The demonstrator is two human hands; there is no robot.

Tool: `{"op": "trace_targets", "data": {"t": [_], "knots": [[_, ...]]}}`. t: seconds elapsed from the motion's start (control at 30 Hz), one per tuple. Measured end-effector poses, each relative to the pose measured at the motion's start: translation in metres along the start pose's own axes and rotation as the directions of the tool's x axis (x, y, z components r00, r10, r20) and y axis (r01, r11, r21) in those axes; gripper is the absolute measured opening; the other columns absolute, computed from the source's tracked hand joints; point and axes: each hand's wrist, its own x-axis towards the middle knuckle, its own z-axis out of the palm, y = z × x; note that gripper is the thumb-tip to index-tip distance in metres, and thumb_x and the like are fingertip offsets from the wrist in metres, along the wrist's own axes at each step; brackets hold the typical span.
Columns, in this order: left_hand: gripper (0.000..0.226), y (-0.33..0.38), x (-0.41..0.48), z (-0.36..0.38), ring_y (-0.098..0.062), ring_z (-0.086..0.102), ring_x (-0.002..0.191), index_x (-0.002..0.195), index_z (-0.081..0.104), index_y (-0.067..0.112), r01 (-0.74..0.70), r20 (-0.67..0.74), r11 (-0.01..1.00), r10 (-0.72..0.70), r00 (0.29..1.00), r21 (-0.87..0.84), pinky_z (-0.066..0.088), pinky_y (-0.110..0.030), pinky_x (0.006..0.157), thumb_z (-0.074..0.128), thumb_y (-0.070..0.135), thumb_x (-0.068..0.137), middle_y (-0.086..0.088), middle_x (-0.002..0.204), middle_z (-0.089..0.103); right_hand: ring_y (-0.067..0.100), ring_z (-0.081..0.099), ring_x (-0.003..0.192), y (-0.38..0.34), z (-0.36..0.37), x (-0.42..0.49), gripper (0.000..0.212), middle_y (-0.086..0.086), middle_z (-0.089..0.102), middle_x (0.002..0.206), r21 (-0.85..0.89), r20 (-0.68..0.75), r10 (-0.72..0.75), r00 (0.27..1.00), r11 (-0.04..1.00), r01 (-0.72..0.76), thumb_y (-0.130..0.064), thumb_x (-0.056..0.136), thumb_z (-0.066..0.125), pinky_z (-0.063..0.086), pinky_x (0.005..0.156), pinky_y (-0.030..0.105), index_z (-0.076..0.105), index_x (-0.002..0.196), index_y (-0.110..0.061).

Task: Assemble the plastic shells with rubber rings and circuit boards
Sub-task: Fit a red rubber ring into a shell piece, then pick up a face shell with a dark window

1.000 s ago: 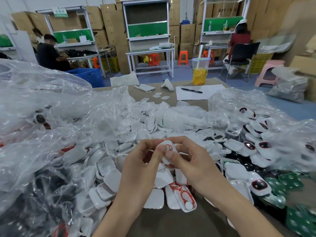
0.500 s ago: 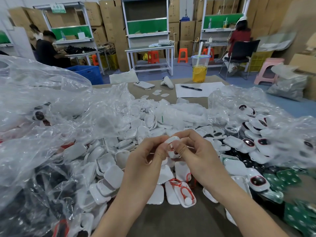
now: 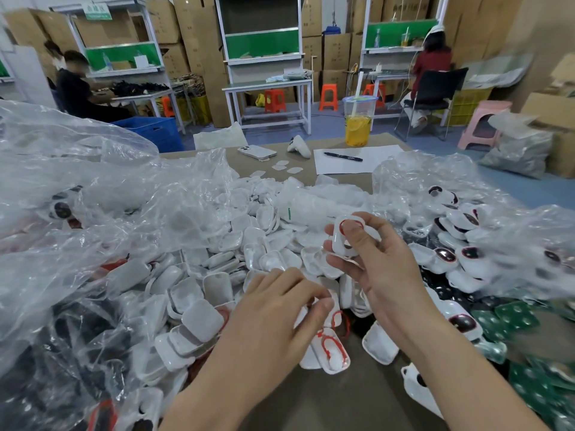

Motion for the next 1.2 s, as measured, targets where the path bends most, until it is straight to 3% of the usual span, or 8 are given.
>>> {"op": "trace_targets", "data": {"t": [0.3, 0.5, 0.63, 0.87, 1.0, 1.07, 1.13, 1.2], "knots": [[0.029, -0.005, 0.000, 0.004, -0.009, 0.053, 0.090, 0.100, 0.066, 0.030, 0.066, -0.019, 0.997, -0.066, 0.998, 0.027, 0.043, -0.030, 0.086, 0.040, 0.042, 0.102, 0.019, 0.093, 0.058, 0.026, 0.076, 0.086, -0.004, 0.001, -0.003, 0.024, 0.010, 0.078, 0.094, -0.029, 0.020, -0.063, 0.998, 0.998, 0.064, -0.029, 0.083, 0.069, 0.058, 0.066, 0.024, 0.065, 0.105, -0.020], [0.022, 0.018, -0.005, 0.011, -0.006, 0.053, 0.098, 0.106, 0.066, 0.033, -0.144, 0.085, 0.989, 0.140, 0.987, 0.042, 0.040, -0.027, 0.091, 0.047, 0.044, 0.102, 0.020, 0.100, 0.060, 0.021, 0.075, 0.077, -0.016, -0.006, 0.001, 0.025, 0.008, 0.077, 0.090, 0.016, -0.088, -0.095, 0.992, 0.995, 0.097, -0.029, 0.078, 0.069, 0.057, 0.061, 0.025, 0.064, 0.101, -0.019], [0.028, 0.029, -0.008, 0.024, -0.012, 0.059, 0.103, 0.112, 0.068, 0.034, -0.199, 0.201, 0.962, 0.161, 0.966, 0.188, 0.048, -0.030, 0.092, 0.048, 0.043, 0.095, 0.018, 0.107, 0.065, 0.016, 0.073, 0.072, -0.018, -0.009, 0.004, 0.014, 0.003, 0.077, 0.085, 0.097, -0.115, -0.038, 0.993, 0.994, 0.049, -0.020, 0.094, 0.061, 0.056, 0.058, 0.022, 0.063, 0.107, -0.016], [0.034, 0.040, 0.005, 0.039, -0.016, 0.060, 0.085, 0.100, 0.073, 0.033, -0.161, 0.171, 0.930, 0.108, 0.979, 0.331, 0.049, -0.031, 0.079, 0.041, 0.042, 0.094, 0.011, 0.089, 0.064, 0.012, 0.064, 0.064, -0.021, -0.007, 0.006, 0.019, 0.001, 0.072, 0.077, 0.249, -0.098, 0.092, 0.991, 0.966, -0.065, -0.013, 0.104, 0.047, 0.053, 0.056, 0.020, 0.065, 0.108, -0.019], [0.028, 0.036, 0.007, 0.042, -0.016, 0.059, 0.081, 0.086, 0.071, 0.031, -0.153, 0.121, 0.935, 0.120, 0.985, 0.319, 0.047, -0.032, 0.076, 0.045, 0.042, 0.092, 0.011, 0.083, 0.064, 0.010, 0.053, 0.059, -0.020, -0.005, 0.009, 0.013, 0.002, 0.061, 0.074, 0.259, -0.108, 0.142, 0.984, 0.959, -0.110, -0.018, 0.097, 0.058, 0.042, 0.047, 0.017, 0.066, 0.106, -0.012], [0.025, 0.036, 0.007, 0.043, -0.016, 0.060, 0.078, 0.080, 0.069, 0.029, -0.179, 0.109, 0.927, 0.151, 0.983, 0.328, 0.047, -0.032, 0.075, 0.048, 0.037, 0.092, 0.012, 0.076, 0.064, 0.006, 0.050, 0.055, -0.018, -0.005, 0.009, 0.021, -0.002, 0.058, 0.071, 0.206, -0.107, 0.136, 0.985, 0.972, -0.112, -0.015, 0.089, 0.066, 0.039, 0.046, 0.016, 0.067, 0.109, -0.009], [0.023, 0.035, 0.006, 0.043, -0.015, 0.061, 0.078, 0.082, 0.070, 0.030, -0.179, 0.090, 0.922, 0.157, 0.983, 0.343, 0.044, -0.031, 0.078, 0.049, 0.036, 0.092, 0.013, 0.075, 0.066, 0.004, 0.049, 0.052, -0.016, -0.004, 0.008, 0.031, -0.004, 0.056, 0.068, 0.164, -0.109, 0.128, 0.986, 0.980, -0.109, -0.016, 0.080, 0.070, 0.039, 0.045, 0.015, 0.069, 0.110, -0.007], [0.022, 0.034, 0.002, 0.040, -0.011, 0.060, 0.085, 0.090, 0.071, 0.032, -0.123, 0.028, 0.957, 0.120, 0.992, 0.261, 0.038, -0.027, 0.083, 0.049, 0.038, 0.093, 0.015, 0.081, 0.066, 0.005, 0.048, 0.050, -0.016, -0.002, 0.009, 0.023, -0.002, 0.057, 0.069, 0.162, -0.111, 0.134, 0.985, 0.980, -0.115, -0.017, 0.086, 0.069, 0.038, 0.043, 0.016, 0.070, 0.106, -0.006]]}}
